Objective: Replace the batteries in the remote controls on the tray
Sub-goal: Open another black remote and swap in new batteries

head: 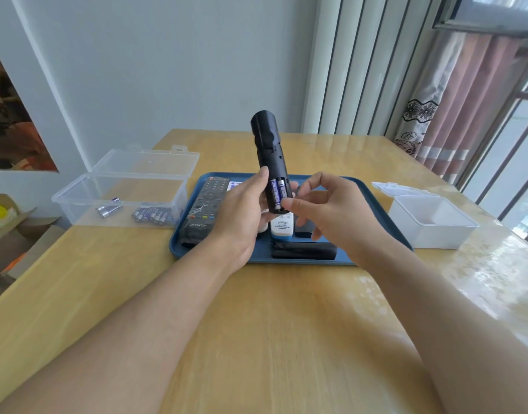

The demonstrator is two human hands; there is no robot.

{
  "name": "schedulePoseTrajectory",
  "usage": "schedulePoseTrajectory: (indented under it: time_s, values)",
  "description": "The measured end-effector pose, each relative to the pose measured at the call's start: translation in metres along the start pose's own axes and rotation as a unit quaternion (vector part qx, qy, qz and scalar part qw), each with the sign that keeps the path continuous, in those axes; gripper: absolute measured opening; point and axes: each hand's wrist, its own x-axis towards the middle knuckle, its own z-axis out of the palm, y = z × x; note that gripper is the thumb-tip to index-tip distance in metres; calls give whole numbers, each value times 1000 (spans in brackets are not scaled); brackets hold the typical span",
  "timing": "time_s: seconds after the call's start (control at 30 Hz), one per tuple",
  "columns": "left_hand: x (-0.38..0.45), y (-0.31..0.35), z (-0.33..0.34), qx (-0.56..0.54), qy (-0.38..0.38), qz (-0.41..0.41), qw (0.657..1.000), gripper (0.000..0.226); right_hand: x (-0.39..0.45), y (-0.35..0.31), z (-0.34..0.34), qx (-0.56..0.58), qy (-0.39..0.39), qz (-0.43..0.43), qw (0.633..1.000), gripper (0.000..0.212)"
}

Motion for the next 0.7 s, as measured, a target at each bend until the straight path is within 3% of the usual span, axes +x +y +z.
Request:
schedulePoseTrajectory:
  time_s: [0.23, 0.4, 0.7]
  values:
    - [2, -4, -2, 16, 3, -4, 1000, 29, 3, 7, 1, -175, 78, -142, 971, 15]
    - [1, -4, -2, -8, 14, -17, 1000, 29, 4, 8, 1, -243, 50, -171, 954, 27]
    - [3, -5, -3, -19, 17, -34, 999, 28, 7, 11, -4, -291, 17, -216, 932, 28]
